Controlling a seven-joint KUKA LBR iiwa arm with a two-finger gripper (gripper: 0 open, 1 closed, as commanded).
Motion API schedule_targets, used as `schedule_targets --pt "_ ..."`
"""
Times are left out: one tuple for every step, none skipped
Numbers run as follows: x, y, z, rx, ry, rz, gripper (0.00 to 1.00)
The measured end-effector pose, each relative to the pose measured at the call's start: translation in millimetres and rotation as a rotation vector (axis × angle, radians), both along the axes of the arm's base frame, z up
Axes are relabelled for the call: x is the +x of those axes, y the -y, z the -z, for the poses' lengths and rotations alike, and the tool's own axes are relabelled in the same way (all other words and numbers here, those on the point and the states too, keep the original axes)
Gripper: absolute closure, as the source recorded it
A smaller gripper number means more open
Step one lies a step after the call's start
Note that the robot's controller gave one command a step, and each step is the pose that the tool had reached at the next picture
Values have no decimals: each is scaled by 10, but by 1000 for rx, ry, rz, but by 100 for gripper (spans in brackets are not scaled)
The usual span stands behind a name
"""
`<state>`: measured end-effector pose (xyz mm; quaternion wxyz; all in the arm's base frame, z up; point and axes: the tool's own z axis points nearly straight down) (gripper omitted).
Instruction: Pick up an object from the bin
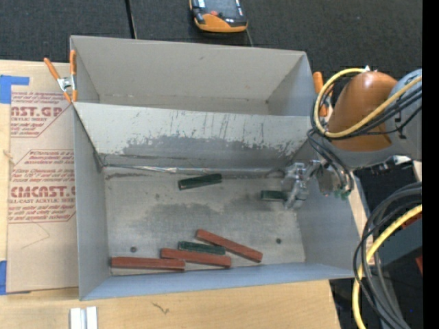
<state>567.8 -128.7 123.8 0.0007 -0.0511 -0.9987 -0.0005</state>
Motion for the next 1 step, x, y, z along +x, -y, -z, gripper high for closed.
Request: schedule_targets --pt "-5 -3 -182 1 -2 0 100"
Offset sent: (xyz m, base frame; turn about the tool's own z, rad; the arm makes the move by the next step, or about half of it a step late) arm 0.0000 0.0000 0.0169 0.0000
